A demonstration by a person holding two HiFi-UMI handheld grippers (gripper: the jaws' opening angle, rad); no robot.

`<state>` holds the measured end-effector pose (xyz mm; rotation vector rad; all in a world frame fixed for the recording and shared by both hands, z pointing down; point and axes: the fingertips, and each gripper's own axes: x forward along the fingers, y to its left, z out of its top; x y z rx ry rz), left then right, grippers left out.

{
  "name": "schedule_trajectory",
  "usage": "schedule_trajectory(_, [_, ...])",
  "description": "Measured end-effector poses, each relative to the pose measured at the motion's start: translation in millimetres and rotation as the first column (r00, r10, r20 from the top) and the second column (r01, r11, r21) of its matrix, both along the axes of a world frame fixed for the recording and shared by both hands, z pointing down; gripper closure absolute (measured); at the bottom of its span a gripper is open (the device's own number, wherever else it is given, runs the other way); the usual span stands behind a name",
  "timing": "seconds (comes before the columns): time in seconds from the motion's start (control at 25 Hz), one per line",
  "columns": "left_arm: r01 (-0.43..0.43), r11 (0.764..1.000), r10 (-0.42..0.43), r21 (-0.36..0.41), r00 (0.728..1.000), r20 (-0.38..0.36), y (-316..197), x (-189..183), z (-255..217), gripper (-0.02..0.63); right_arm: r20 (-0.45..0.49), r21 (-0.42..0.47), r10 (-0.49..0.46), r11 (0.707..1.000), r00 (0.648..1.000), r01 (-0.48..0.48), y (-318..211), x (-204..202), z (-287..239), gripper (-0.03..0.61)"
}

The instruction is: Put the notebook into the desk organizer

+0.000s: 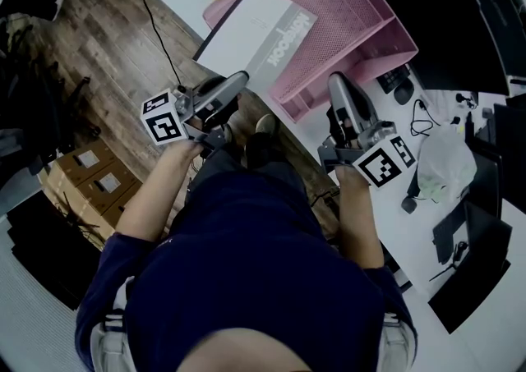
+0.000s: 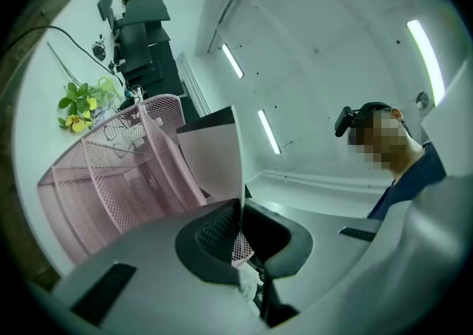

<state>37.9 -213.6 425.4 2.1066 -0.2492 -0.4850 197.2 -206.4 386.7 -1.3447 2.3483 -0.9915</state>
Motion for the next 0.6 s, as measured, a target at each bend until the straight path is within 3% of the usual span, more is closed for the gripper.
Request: schedule_trajectory(0.6, [0.004, 0.998, -0.004, -0.07, 1.0, -0.003, 2.4, -1.9, 23.9, 0.578, 0.002, -0.032, -0.011, 0.999, 1.0, 0.011, 1.7, -2.4, 12.0, 0.575])
